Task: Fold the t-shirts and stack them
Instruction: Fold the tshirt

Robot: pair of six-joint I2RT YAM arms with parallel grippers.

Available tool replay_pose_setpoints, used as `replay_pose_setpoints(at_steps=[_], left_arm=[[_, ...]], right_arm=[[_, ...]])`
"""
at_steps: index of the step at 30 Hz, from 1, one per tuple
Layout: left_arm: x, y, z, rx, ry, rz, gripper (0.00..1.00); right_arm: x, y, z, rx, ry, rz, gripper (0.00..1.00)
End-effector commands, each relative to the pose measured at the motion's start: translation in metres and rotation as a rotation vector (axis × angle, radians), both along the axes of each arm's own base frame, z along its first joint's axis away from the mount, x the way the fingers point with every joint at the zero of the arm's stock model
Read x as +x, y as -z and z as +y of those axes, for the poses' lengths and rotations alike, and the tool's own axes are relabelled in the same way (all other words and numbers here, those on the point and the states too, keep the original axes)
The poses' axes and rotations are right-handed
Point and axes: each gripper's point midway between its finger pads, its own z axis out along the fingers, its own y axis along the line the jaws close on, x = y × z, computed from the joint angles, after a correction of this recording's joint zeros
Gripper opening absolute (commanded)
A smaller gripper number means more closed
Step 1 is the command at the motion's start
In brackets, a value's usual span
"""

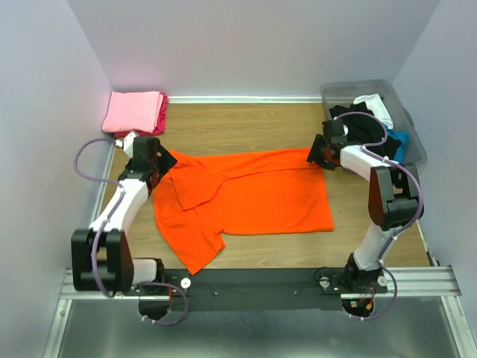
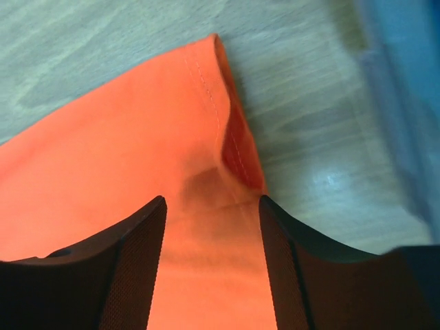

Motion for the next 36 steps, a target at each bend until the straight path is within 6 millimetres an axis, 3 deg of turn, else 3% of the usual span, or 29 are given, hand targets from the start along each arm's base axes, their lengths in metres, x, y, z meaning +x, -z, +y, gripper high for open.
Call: replay_pose_setpoints(at_steps=[1, 5, 10, 13, 22, 28, 36], left_arm=[[0.046, -0.003, 0.006, 0.058, 0.089, -0.028, 0.87], [0.076, 0.000, 0.006, 0.029, 0.118, -0.071, 0.83], [0.095, 0.026, 0.008, 0.062, 0.157, 0.008, 0.79], [0.101, 0.031, 0.009, 0.064, 0.162, 0.018, 0.78], [0.104, 0.044, 0.005, 0.070, 0.213, 0.039, 0.70], [0.106, 0.053, 0.006, 0.069, 0.210, 0.048, 0.64], [0.126, 0.056, 0.003, 0.053, 0.218, 0.010, 0.54]], right_arm=[[0.001, -0.036, -0.003, 0.008, 0.014, -0.052, 0.65], [0.012, -0.049, -0.005, -0.023, -0.009, -0.090, 0.66], [0.031, -0.061, 0.006, 0.011, -0.038, -0.122, 0.55], [0.041, -0.050, 0.002, -0.011, -0.025, -0.104, 0.52], [0.044, -0.015, 0.010, 0.007, -0.055, -0.029, 0.47], [0.046, -0.006, 0.013, 0.014, -0.082, -0.013, 0.47], [0.047, 0.009, 0.012, 0.017, -0.068, 0.013, 0.46]])
